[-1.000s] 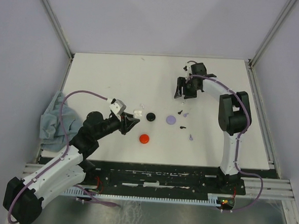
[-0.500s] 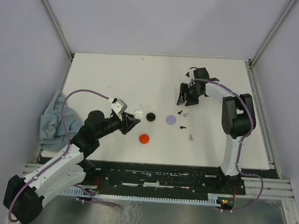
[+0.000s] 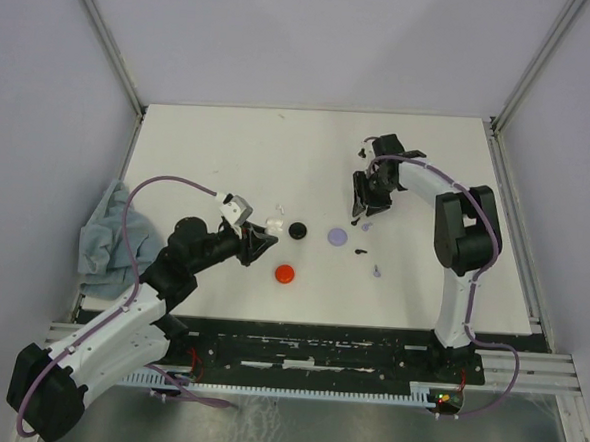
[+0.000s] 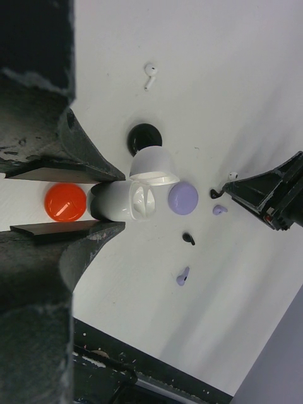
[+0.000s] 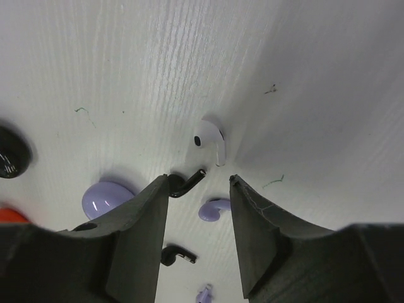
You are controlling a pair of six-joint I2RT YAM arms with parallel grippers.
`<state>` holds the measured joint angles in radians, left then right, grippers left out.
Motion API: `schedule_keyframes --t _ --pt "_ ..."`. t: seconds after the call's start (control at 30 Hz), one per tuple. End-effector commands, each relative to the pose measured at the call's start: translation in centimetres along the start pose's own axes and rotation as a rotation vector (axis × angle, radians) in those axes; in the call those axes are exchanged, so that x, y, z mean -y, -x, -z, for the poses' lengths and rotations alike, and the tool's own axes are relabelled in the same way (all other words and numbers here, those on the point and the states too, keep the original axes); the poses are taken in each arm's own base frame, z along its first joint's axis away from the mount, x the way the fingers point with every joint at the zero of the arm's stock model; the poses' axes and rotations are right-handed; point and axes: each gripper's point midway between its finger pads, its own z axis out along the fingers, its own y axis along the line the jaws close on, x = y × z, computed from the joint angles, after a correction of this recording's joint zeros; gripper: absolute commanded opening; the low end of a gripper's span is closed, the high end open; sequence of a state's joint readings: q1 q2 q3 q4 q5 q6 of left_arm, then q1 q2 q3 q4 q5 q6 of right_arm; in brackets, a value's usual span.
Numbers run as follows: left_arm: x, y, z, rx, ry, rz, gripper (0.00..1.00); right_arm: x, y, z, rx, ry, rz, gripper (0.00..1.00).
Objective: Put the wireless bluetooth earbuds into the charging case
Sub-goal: Pick up the earbud from the center of the board.
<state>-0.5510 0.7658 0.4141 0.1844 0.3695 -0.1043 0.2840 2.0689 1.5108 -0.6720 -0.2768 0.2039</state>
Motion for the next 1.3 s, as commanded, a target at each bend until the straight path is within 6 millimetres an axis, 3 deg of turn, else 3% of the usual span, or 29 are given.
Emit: schedule_keyframes --t 0.0,0.37,0.93,1.27 --pt "0.2 3.2 -0.1 0.082 -0.023 -0.097 0.03 0.1 3.0 2.9 0.073 -0.114 0.11 0.51" --pt "0.3 3.1 -0.1 0.08 -0.027 -0.097 0.03 0.1 4.4 2.0 0.055 -0.215 0.198 0.43" --pt "0.5 3.1 -0.2 0.079 -0.043 -0.098 0.03 0.8 3.6 -1.1 -0.03 -0.28 0.243 0.37" --pt "0.7 3.0 -0.2 0.081 -0.05 -0.099 0.03 1.0 3.2 -1.1 -0.044 -0.29 0.262 0.24"
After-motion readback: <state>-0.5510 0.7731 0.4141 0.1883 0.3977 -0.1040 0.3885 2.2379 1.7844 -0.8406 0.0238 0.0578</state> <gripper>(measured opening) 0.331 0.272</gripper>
